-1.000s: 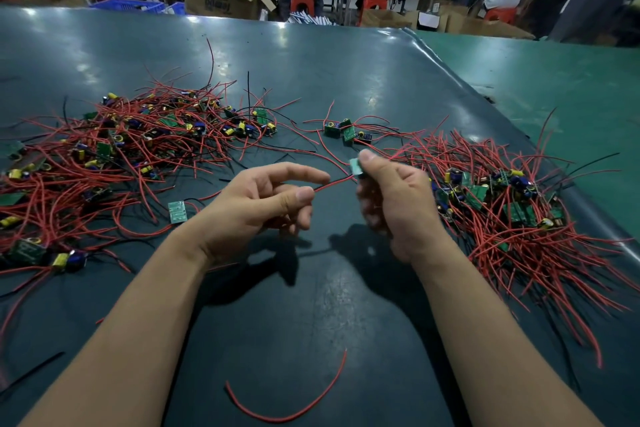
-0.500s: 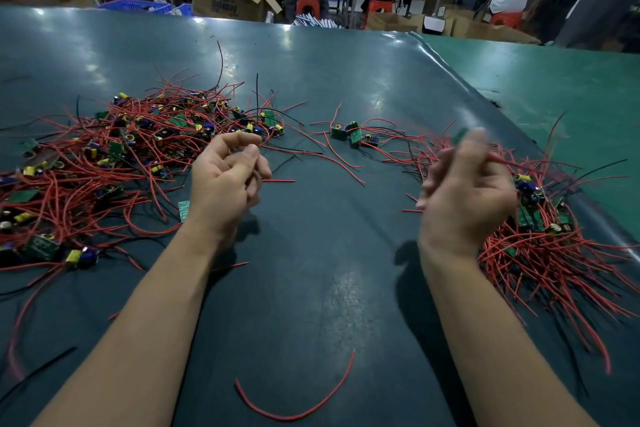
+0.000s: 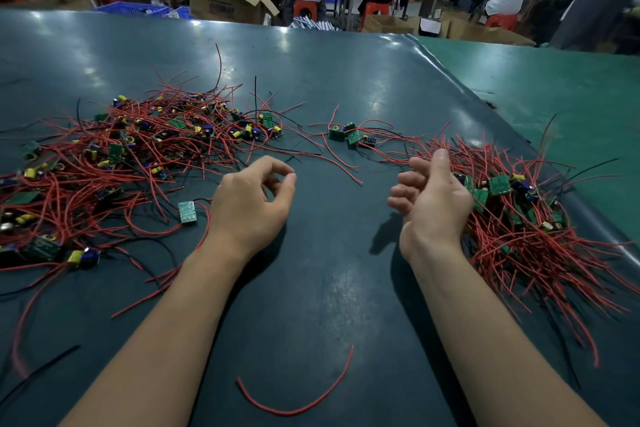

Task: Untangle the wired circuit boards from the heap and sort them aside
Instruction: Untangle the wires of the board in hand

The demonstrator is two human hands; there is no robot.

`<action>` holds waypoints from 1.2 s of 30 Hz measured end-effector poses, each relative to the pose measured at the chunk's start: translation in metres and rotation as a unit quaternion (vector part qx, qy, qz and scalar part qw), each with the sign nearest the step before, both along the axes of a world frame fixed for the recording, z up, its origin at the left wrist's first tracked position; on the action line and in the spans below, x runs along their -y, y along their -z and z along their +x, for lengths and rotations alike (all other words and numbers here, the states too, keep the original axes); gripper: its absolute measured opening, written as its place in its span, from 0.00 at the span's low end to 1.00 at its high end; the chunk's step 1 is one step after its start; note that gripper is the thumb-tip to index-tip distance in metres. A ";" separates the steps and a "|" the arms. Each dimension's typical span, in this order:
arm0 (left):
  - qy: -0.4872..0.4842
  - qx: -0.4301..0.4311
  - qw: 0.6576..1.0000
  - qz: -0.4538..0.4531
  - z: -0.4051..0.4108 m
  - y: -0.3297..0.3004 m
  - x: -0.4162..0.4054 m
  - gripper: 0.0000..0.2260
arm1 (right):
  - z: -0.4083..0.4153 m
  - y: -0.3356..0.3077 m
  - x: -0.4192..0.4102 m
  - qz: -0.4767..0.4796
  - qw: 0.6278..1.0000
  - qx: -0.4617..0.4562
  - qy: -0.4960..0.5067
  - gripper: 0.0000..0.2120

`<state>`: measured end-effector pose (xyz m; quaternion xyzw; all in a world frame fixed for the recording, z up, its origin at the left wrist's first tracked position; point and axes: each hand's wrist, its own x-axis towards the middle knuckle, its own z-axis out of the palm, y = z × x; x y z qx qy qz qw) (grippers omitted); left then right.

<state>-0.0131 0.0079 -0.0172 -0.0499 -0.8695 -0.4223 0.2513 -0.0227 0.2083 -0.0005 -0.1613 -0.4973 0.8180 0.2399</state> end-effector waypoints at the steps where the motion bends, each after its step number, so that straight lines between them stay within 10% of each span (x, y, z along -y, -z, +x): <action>1: -0.004 -0.004 1.000 -0.016 0.001 -0.001 0.001 0.03 | 0.001 0.001 0.004 0.028 0.999 -0.008 -0.020 0.18; 11: -0.087 -0.002 0.991 -0.106 0.008 -0.012 0.017 0.07 | 0.012 0.014 0.020 0.207 0.966 -0.007 -0.157 0.18; 20: -0.342 0.093 0.909 -0.219 -0.024 -0.039 0.072 0.15 | 0.010 0.016 0.018 0.210 0.963 0.008 -0.166 0.18; 27: -0.297 0.339 0.848 -0.278 -0.057 -0.030 0.119 0.40 | 0.011 0.016 0.018 0.224 0.963 0.000 -0.150 0.19; 36: -0.278 0.169 0.911 -0.256 -0.056 -0.004 0.086 0.17 | 0.010 0.017 0.018 0.261 0.952 0.004 -0.163 0.20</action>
